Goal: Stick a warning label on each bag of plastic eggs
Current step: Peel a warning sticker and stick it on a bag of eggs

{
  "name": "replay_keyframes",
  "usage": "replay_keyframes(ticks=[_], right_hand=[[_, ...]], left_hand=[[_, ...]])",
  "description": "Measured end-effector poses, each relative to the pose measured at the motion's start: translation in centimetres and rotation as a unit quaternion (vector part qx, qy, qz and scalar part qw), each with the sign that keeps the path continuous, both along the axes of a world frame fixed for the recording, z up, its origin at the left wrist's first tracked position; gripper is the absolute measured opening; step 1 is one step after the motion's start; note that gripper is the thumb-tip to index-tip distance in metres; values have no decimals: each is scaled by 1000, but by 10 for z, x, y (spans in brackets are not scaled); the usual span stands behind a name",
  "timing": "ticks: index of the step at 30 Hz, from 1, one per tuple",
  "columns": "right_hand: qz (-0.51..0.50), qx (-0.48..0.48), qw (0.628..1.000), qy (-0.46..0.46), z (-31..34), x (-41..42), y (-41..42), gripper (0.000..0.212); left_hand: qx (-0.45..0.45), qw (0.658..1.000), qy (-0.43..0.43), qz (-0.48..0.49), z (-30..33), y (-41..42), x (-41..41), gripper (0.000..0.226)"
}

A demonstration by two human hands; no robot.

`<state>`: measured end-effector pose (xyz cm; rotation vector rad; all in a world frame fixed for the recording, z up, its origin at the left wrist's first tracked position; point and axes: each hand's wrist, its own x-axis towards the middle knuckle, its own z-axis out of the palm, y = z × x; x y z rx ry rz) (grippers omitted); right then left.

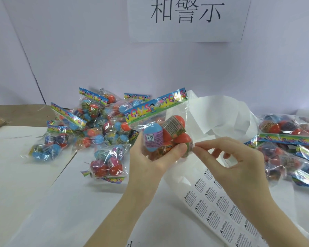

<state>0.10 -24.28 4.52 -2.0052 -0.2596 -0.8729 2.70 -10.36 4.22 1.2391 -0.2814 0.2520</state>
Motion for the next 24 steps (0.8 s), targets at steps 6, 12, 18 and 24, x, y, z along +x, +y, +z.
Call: replay_keyframes(ticks=[6,12,18,24], right_hand=[[-61,-125,984,-111,-5,1,2,4],[-19,-84,994,-71,-4,1,-1,4],[12,-107,993,-38,-4,3,-3,5],[-1,-101,994,-46,-3,2,-1,3]], left_hand=[[12,1000,4,-7,-2,3,1,47],[27,999,4,-19,-3,6,4,45],[40,998,2,-40,-1,10,4,50],[45,999,2,-32,-2,10,5,48]])
